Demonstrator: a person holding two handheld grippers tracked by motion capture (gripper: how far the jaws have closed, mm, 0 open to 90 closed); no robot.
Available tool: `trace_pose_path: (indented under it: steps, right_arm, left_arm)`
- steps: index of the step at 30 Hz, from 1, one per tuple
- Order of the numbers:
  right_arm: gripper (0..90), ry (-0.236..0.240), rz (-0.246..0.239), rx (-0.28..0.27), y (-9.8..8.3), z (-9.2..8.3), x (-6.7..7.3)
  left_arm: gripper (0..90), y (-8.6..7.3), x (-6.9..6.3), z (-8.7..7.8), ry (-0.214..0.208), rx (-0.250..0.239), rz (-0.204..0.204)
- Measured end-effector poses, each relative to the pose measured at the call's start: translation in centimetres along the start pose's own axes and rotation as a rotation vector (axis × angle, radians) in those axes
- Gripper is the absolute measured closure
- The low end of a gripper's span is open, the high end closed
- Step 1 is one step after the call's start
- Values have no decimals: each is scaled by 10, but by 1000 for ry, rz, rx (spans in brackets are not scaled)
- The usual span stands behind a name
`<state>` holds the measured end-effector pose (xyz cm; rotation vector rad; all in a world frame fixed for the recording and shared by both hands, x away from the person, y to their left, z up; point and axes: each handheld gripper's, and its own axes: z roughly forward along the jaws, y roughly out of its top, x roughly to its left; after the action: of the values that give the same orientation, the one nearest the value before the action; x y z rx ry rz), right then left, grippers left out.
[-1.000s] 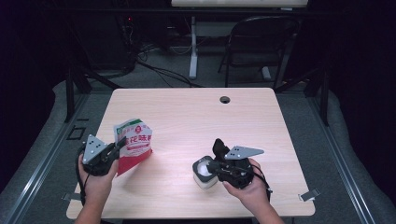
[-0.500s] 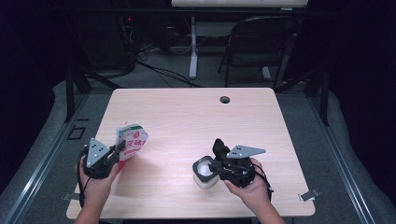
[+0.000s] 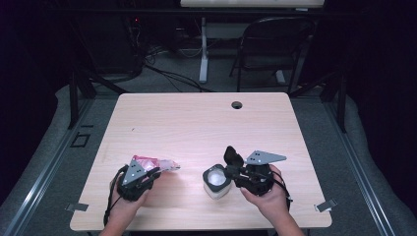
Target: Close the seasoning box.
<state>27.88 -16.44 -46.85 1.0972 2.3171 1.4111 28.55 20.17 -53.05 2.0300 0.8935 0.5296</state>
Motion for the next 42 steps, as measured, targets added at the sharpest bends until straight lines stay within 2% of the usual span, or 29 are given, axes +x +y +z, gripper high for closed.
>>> trace_pose_path:
  steps: [2,7,10,11,14,19,22,26,29,34,38,40,42]
  right_arm:
    - [760,-9,4,-9,1,-3,-1]
    - [749,-28,16,-15,2,-9,-6]
    - [726,-29,16,-24,3,-13,-6]
    - [707,-31,16,-26,4,-14,-6]
    - [677,-35,20,-47,6,-17,-5]
    - [620,-49,22,-62,7,-20,-5]
    - [596,-57,25,-61,8,-23,-6]
    - [580,-72,25,-62,8,-26,-8]
    - [556,-89,31,-65,9,-28,-11]
    - [526,-106,31,-77,10,-30,-17]
    - [500,-113,31,-83,9,-29,-19]
    - [474,-130,34,-65,10,-29,-20]
    - [474,-128,37,-63,10,-27,-20]
  left_arm:
    - [814,-2,-2,3,-11,9,-5]
    - [697,-4,0,4,-37,8,-36]
    - [572,-5,1,4,-100,22,-62]
    - [561,-5,1,3,-100,16,-47]
    - [484,-3,2,-2,-123,-4,-61]
    - [463,2,0,-7,-150,-24,-76]
    - [457,6,-5,-11,-136,-36,-56]
    - [435,11,-5,-16,-118,-62,-62]
    - [432,13,-1,-22,-100,-58,-60]
    - [424,9,10,-27,-80,-63,-108]
    - [419,4,17,-28,-57,-48,-128]
    - [419,2,20,-28,-37,-44,-128]
    - [419,0,23,-29,-19,-33,-149]
